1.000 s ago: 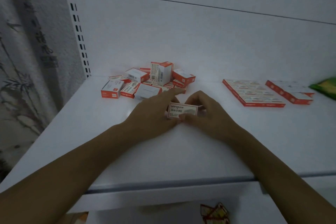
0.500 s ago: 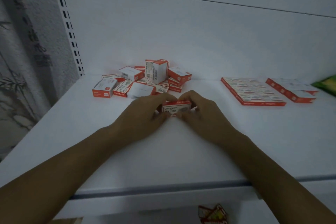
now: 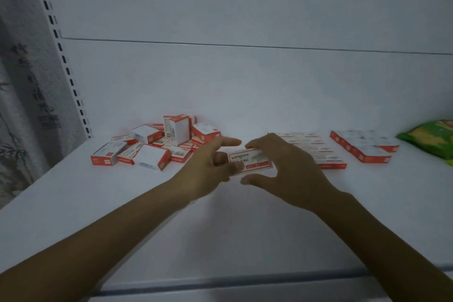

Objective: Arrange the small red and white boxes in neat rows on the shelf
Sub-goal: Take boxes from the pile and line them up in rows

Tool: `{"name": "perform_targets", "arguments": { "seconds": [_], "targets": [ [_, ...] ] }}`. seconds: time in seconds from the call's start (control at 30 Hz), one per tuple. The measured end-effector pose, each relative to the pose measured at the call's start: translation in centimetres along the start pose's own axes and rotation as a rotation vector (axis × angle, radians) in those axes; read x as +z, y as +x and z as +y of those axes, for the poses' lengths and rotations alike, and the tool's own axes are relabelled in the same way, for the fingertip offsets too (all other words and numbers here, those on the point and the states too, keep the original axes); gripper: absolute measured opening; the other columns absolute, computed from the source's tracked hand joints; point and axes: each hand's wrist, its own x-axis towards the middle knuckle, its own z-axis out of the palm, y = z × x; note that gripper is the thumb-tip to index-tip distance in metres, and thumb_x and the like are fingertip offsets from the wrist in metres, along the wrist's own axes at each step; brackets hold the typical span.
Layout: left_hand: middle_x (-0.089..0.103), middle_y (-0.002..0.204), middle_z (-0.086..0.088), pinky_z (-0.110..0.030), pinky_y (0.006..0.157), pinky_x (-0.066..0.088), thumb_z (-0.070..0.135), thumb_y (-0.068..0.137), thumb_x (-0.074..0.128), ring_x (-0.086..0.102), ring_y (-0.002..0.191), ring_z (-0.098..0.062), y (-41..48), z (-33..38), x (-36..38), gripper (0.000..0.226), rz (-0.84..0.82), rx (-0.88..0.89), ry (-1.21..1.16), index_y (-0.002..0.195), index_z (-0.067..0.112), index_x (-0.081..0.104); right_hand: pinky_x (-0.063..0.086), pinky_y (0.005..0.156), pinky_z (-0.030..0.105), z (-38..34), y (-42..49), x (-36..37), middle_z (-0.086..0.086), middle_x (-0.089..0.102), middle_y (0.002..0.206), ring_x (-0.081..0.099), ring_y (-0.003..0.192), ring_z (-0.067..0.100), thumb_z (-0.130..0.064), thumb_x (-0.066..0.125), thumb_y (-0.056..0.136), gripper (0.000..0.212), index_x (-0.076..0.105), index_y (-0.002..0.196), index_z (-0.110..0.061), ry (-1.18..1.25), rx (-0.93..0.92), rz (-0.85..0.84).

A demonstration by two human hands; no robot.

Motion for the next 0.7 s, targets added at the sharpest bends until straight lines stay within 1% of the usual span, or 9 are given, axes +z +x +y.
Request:
{"name": "perform_targets", "arguments": {
  "seconds": [0.1,0.17,0.23,0.3,0.37,0.43,0.53,0.6,0.7],
  "targets": [
    [0.068,0.095,0.002,-0.022,0.069,0.053,0.018,0.089,0.059,0.064,0.078,-0.011,2.5,0.7,4.5,0.034,-0.016,0.066,0.109,0.121,0.023,0.047,0.051,0.083,0.03,3.9,-1.7,-1.9,-0.002,0.063,0.113,0.061,0.09,0.013,-0.05,0.07,0.071,0.054,0.058,0.115,-0.022,-0.056,0.059,0.036],
    [0.069,0.095,0.002,-0.024,0.072,0.052,0.026,0.092,0.054,0.063,0.079,-0.01,4.3,1.2,7.3,0.032,0.001,0.113,0.178,0.123,0.021,0.048,0.047,0.087,0.028,6.2,-3.0,-3.3,0.001,0.065,0.116,0.063,0.094,0.017,-0.047,0.071,0.07,0.055,0.059,0.116,-0.019,-0.059,0.107,0.043],
    [0.067,0.105,0.004,-0.02,0.078,0.047,0.032,0.095,0.047,0.061,0.09,-0.008,6.3,1.5,9.5,0.031,0.028,0.134,0.259,0.123,0.02,0.05,0.045,0.089,0.027,8.4,-4.4,-4.5,0.0,0.064,0.119,0.063,0.098,0.016,-0.051,0.07,0.069,0.058,0.059,0.118,-0.021,-0.09,0.144,0.022],
    [0.063,0.116,0.003,-0.025,0.088,0.044,0.035,0.096,0.043,0.057,0.104,-0.011,8.1,1.5,11.2,0.035,0.044,0.144,0.376,0.122,0.015,0.053,0.043,0.093,0.028,10.1,-5.8,-5.3,-0.004,0.061,0.124,0.061,0.102,0.014,-0.059,0.067,0.069,0.062,0.055,0.122,-0.027,-0.102,0.195,-0.03],
    [0.061,0.121,0.0,-0.031,0.094,0.042,0.036,0.096,0.042,0.055,0.11,-0.015,9.3,1.2,12.3,0.036,0.054,0.153,0.458,0.119,0.012,0.057,0.038,0.095,0.027,11.3,-6.6,-5.8,-0.008,0.06,0.123,0.056,0.103,0.011,-0.066,0.061,0.069,0.063,0.052,0.121,-0.032,-0.121,0.196,-0.095],
    [0.063,0.117,-0.001,-0.031,0.091,0.044,0.039,0.096,0.041,0.057,0.106,-0.015,9.9,0.5,12.8,0.037,0.064,0.147,0.486,0.113,0.013,0.061,0.031,0.096,0.025,12.2,-6.6,-5.9,-0.01,0.058,0.123,0.051,0.106,0.008,-0.067,0.059,0.07,0.062,0.051,0.119,-0.031,-0.165,0.126,-0.161],
    [0.065,0.101,0.003,-0.022,0.074,0.042,0.044,0.096,0.036,0.06,0.09,-0.009,9.6,-0.4,13.2,0.037,0.099,0.122,0.409,0.102,0.017,0.061,0.026,0.09,0.022,13.0,-5.4,-5.4,-0.008,0.056,0.12,0.044,0.1,0.006,-0.067,0.06,0.069,0.061,0.054,0.113,-0.026,-0.16,0.009,-0.186],
    [0.064,0.098,0.005,-0.017,0.071,0.042,0.038,0.099,0.034,0.059,0.087,-0.007,9.1,-0.7,13.2,0.036,0.137,0.088,0.394,0.104,0.015,0.061,0.029,0.088,0.02,13.3,-4.3,-4.5,-0.005,0.057,0.114,0.039,0.093,0.003,-0.07,0.061,0.065,0.063,0.056,0.106,-0.023,-0.098,-0.033,-0.195],
    [0.065,0.101,0.007,-0.014,0.073,0.046,0.041,0.098,0.03,0.061,0.087,-0.003,8.5,-0.8,12.7,0.038,0.192,0.031,0.358,0.11,0.019,0.058,0.039,0.088,0.028,13.6,-3.3,-2.6,-0.007,0.058,0.104,0.044,0.09,0.006,-0.081,0.051,0.061,0.068,0.058,0.099,-0.025,-0.054,-0.06,-0.196]
  ]
}}
